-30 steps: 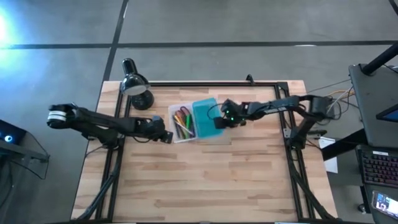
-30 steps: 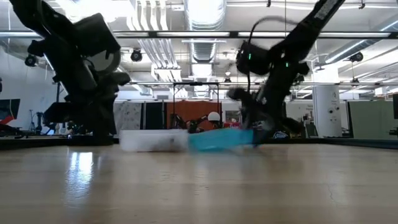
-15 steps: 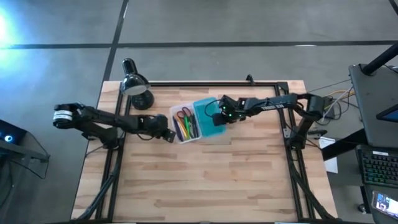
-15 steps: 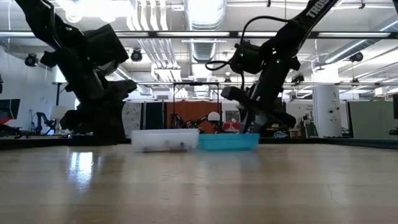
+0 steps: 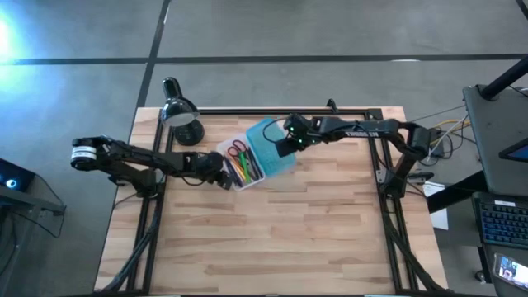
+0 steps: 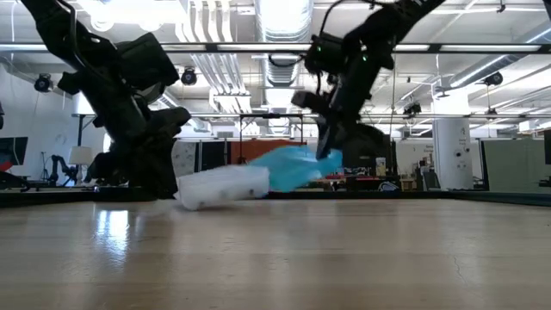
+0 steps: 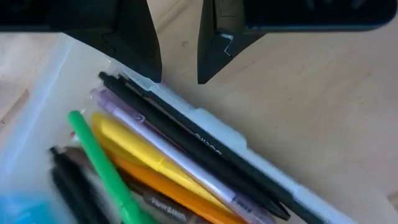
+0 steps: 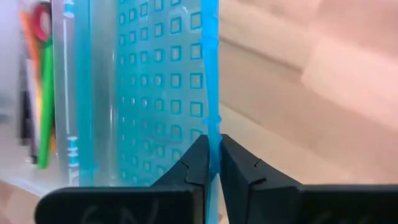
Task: Pick & place school supplies into a supply box
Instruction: Close the supply box
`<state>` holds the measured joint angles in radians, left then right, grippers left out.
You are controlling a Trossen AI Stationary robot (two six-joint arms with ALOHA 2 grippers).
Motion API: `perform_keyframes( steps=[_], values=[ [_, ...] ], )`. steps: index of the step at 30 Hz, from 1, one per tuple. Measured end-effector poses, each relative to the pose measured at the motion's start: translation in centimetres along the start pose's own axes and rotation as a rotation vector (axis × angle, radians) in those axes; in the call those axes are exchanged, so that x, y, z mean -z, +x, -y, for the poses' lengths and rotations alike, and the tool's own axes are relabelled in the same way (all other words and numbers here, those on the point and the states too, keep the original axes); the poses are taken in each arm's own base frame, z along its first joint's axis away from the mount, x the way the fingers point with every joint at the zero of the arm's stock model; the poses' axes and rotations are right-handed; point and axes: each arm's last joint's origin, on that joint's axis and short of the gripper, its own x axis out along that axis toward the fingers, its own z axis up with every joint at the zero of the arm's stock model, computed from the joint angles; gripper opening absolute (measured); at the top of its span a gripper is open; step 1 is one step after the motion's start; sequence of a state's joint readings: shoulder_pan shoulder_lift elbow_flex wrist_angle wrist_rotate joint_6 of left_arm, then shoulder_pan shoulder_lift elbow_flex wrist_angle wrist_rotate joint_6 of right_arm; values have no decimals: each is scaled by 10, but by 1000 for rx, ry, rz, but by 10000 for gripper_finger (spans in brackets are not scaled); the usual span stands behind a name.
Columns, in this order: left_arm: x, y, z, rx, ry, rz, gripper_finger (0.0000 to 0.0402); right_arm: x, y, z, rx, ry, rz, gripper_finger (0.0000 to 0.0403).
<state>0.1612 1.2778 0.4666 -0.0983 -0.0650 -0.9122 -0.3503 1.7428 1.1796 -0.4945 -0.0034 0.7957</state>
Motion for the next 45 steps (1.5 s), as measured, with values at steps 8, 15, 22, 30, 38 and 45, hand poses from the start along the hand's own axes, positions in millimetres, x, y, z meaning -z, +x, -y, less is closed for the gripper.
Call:
perform_keyframes(
  steps=[8, 15, 22, 30, 38, 45],
  values=[
    [0, 0, 0, 7, 20, 4, 87, -20, -38, -36, -35, -77, 32, 22],
    [-3, 0, 3, 27, 16, 35, 87, -10, -22, -26, 116, -67, -71, 23],
    [-6, -1, 7, 60, -4, 54, 87, -4, -7, -22, 161, -51, -111, 23],
    [-7, -1, 8, 73, -9, 62, 87, -9, -18, -32, 120, -53, -97, 23],
    [-7, -1, 8, 74, 18, 66, 87, -19, -42, -57, 21, -86, -60, 24],
    [-7, -1, 7, 64, 31, 69, 87, -13, -40, -77, -38, -105, -51, 26]
  ],
)
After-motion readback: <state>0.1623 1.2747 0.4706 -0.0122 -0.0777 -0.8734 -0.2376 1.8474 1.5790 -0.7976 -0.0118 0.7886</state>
